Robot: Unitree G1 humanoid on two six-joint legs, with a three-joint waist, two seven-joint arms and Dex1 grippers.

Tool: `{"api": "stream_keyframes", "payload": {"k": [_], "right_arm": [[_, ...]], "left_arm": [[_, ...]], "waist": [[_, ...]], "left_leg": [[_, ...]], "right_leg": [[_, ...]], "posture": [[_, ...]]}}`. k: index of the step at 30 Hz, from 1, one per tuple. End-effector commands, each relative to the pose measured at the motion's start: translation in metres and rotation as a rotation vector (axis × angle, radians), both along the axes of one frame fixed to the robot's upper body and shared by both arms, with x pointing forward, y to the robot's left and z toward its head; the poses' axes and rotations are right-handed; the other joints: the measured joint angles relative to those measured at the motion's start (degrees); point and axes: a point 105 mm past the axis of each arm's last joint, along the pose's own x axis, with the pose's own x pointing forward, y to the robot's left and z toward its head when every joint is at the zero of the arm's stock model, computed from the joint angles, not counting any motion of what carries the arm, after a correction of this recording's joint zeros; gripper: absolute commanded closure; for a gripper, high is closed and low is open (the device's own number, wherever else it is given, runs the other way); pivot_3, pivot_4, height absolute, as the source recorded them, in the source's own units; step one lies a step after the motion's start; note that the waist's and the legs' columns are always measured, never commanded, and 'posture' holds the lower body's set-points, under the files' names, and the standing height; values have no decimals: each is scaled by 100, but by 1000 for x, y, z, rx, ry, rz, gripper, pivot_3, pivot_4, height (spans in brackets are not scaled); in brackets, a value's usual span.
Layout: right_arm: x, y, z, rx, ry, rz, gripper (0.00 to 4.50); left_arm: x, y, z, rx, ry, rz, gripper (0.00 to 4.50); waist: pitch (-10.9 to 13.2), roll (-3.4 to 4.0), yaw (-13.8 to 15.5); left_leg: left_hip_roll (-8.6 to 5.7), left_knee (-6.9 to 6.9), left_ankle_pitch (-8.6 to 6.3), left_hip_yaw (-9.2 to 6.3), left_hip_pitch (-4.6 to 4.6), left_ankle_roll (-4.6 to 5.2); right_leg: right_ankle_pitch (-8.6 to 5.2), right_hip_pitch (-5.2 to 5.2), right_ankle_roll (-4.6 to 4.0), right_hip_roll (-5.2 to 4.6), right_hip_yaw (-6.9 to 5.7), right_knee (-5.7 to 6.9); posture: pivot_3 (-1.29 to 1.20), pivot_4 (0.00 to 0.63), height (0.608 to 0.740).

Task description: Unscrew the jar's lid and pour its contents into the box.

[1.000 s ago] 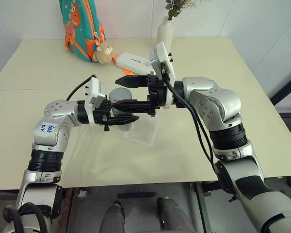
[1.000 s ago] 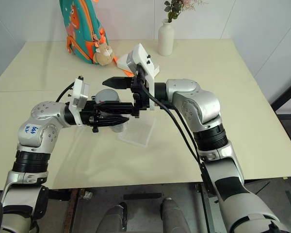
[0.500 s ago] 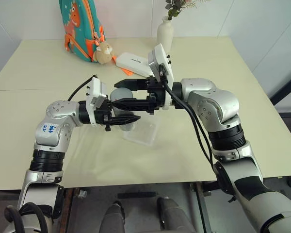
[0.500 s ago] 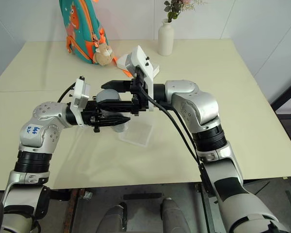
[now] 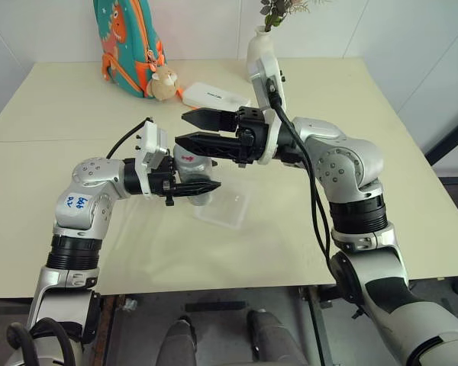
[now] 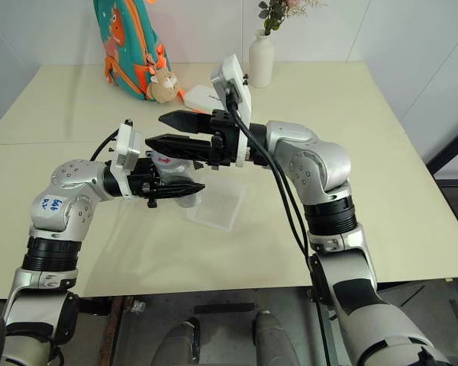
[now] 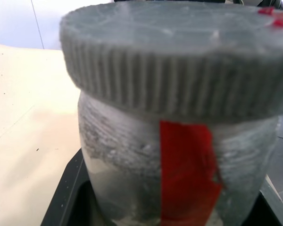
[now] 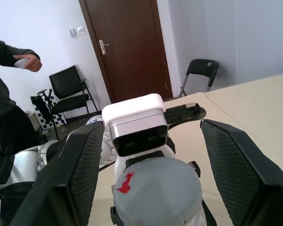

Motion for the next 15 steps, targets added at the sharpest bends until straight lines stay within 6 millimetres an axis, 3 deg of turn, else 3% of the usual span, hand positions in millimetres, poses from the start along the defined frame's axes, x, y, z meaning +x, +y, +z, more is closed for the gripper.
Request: {"api": "stream_keyframes", "payload": {"k": [1,4,8,15], "right_arm": [[-9,4,5,-56,-143,6,1111],[-12,11,6,-55,-137,26,837],[-11,16,7,-58,-174,12,73],[-13,18,-1,-100,-187,32,73]], "left_arm": [[-5,1,12,-15,-51,-15,2499],[-5,1,12,-15,-52,-15,2499],[-5,1,12,-15,-51,-14,2499],[-5,2,13,-15,-50,-13,2499]], "waist": [[0,0,-3],[0,0,-19],[0,0,-9],[0,0,-3]], "left_leg": [[0,0,0,0,0,0],[0,-2,0,0,0,0],[1,-3,0,0,-1,0],[1,-2,0,0,-1,0]], "right_leg": [[0,0,0,0,0,-1],[0,-1,0,0,0,-1],[0,-2,-1,1,0,0],[0,-2,-1,1,0,-1]], "posture": [[0,150,740],[0,150,740],[0,150,740],[0,150,740]]}}
